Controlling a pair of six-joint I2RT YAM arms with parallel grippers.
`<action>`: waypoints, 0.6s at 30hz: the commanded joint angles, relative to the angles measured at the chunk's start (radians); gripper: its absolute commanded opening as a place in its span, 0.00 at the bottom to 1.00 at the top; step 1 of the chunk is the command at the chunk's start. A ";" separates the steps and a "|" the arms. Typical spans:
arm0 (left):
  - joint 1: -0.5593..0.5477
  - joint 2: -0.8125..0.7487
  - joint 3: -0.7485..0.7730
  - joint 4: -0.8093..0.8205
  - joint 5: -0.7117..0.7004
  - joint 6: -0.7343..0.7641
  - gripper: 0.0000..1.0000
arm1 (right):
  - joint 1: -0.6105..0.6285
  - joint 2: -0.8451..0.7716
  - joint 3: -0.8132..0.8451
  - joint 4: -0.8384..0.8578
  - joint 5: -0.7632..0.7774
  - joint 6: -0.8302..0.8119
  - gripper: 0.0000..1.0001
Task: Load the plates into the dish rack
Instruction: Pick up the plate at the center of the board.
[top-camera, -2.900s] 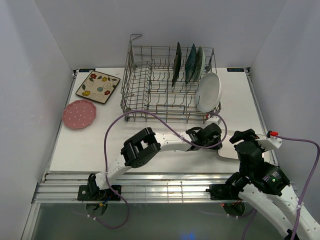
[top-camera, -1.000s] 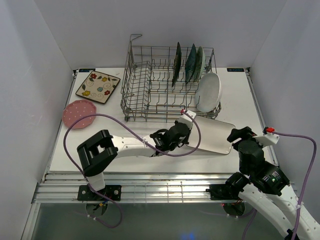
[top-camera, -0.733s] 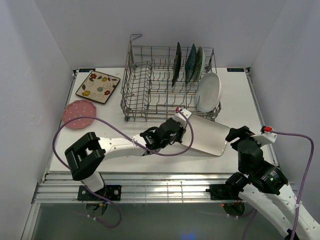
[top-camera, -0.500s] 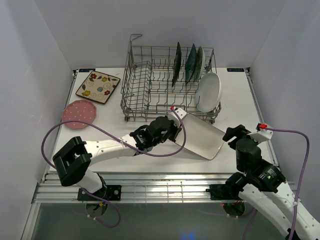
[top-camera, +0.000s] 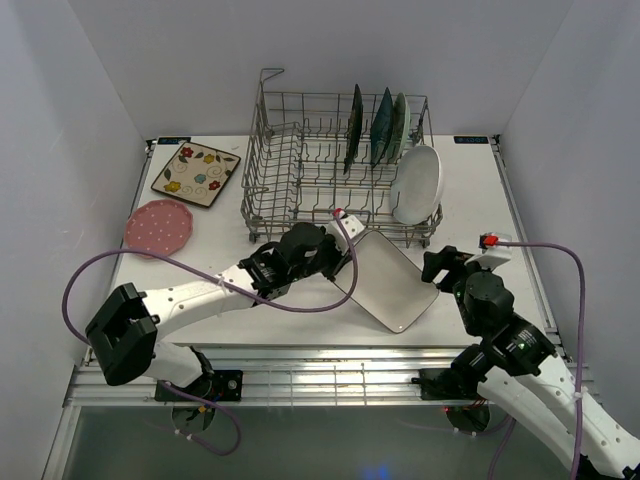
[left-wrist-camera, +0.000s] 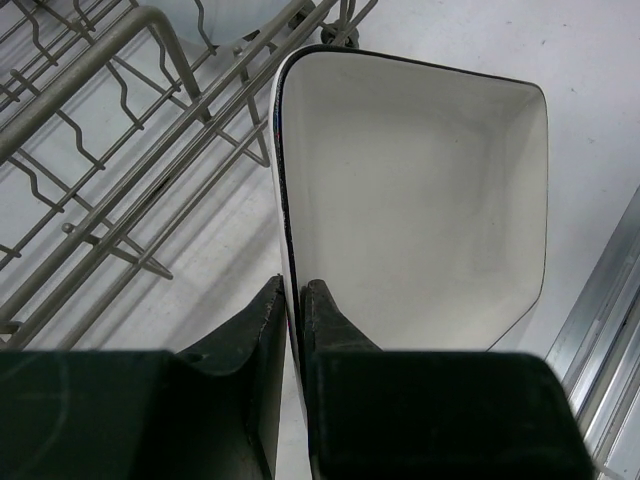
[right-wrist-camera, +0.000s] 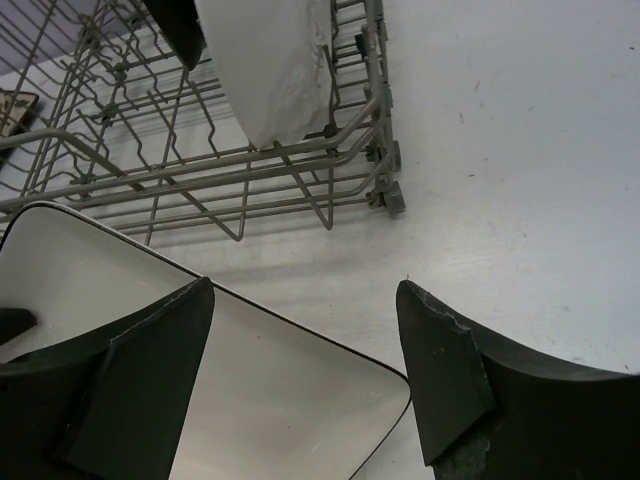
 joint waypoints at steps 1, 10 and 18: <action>0.039 -0.074 0.027 0.011 0.092 0.092 0.00 | 0.000 0.026 -0.009 0.149 -0.117 -0.110 0.80; 0.155 -0.104 0.010 0.001 0.306 0.242 0.00 | 0.000 0.120 -0.019 0.245 -0.253 -0.184 0.81; 0.208 -0.094 0.119 -0.150 0.464 0.371 0.00 | 0.000 0.184 -0.011 0.309 -0.374 -0.231 0.81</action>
